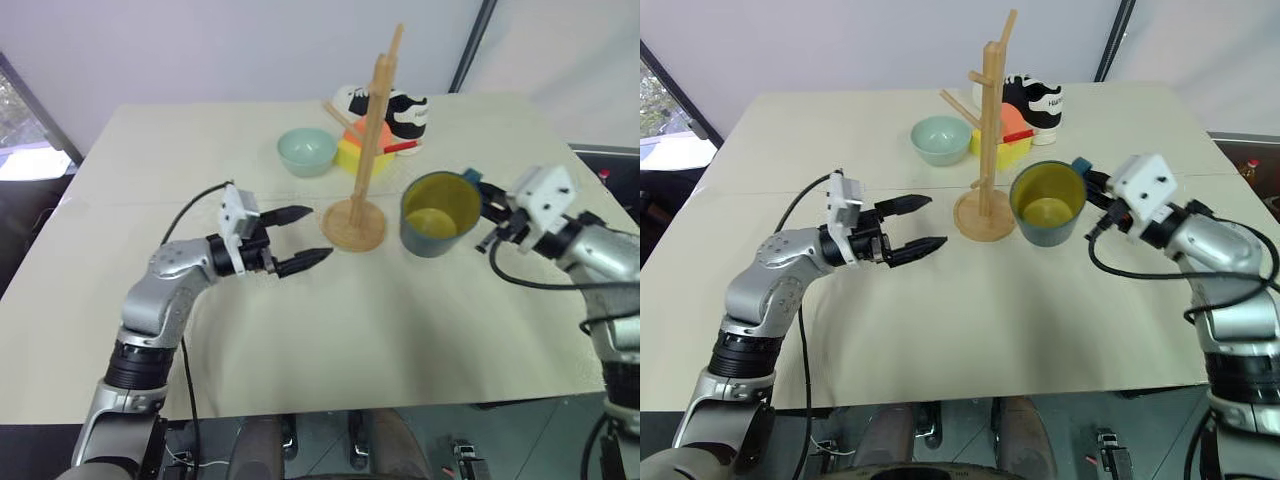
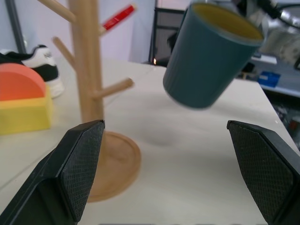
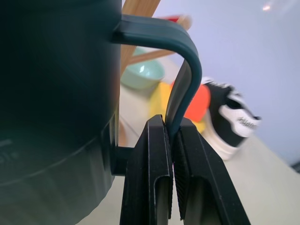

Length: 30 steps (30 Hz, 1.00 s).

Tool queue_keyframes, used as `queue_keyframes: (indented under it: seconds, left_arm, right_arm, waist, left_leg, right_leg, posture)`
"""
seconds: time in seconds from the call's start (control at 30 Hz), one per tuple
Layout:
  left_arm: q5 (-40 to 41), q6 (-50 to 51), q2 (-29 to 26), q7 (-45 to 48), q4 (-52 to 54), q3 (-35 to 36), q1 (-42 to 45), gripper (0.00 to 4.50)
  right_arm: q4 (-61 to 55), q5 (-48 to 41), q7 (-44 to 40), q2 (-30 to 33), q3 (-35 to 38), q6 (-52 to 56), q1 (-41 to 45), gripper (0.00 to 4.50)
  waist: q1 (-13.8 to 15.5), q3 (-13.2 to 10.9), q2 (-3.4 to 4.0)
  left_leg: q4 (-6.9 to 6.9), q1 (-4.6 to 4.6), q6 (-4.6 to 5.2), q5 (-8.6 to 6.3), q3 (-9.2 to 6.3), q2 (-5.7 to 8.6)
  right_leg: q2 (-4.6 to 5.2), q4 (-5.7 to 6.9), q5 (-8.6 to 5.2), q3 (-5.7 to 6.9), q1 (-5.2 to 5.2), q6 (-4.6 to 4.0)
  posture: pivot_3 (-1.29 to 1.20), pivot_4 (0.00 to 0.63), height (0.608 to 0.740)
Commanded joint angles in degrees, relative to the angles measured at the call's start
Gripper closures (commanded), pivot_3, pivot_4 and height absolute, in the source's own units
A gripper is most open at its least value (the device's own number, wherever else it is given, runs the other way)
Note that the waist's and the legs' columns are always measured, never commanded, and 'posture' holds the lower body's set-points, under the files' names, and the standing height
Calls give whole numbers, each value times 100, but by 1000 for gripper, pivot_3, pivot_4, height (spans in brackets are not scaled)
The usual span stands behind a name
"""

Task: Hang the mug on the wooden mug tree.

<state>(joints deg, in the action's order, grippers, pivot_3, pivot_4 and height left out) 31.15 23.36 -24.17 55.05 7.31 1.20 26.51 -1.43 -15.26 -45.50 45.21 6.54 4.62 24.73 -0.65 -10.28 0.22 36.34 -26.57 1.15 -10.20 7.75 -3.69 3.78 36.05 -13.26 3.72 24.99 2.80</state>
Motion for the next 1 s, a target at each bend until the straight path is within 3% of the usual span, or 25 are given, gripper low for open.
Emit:
queue_keyframes:
  seconds: [0.03,0.27,0.5,1.0]
  left_arm:
    - [323,67,-62,-210,376,391,12,0]
    - [423,116,-181,-508,756,544,-316,0]
    - [474,126,-231,-725,1024,638,-564,0]
    - [600,87,-307,-900,1148,657,-609,0]
  right_arm:
    - [1132,251,-428,-55,-214,-664,1115,4439]
    - [2946,582,-1082,-353,-605,-1623,2465,4439]
    - [3771,778,-1416,-587,-814,-1992,3189,4439]
    - [4859,1292,-1648,-897,-1087,-2267,3912,4439]
  waist:
    - [-36,-3,-4]
    - [-7,-8,-6]
    - [-43,-9,-5]
    - [-48,-8,-4]
  left_leg:
    - [3,-3,10,-1,6,1]
    - [9,8,10,1,12,-5]
    - [26,6,-3,-9,19,-7]
    - [29,2,-7,-9,20,-14]
  right_leg:
    - [-1,1,0,-3,2,6]
    - [-26,17,5,-7,3,40]
    - [-7,18,13,-12,0,31]
    - [-7,21,19,-13,7,24]
  posture:
    - [0,150,721]
    - [0,150,721]
    - [0,150,721]
    - [0,150,721]
